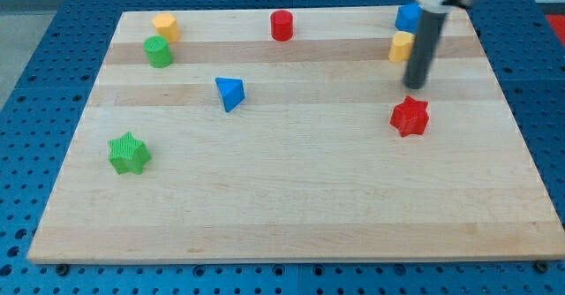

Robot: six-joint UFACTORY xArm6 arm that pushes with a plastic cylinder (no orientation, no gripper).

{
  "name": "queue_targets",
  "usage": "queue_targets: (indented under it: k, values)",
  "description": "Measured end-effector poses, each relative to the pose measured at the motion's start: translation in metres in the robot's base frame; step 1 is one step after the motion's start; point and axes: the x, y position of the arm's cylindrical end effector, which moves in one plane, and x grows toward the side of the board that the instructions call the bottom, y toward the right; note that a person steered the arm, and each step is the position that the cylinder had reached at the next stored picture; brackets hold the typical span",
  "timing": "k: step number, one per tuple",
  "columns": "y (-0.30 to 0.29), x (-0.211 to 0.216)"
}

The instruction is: Push the red circle towards the green circle

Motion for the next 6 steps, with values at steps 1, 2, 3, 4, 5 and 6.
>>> queue_targets:
  k: [1,2,3,4,5,6]
  values:
    - [0.016,0.0]
    - [0.016,-0.014]
    - [0.016,-0.033]
    - [0.016,-0.036]
    - [0.016,-0.049]
    - [0.016,-0.062]
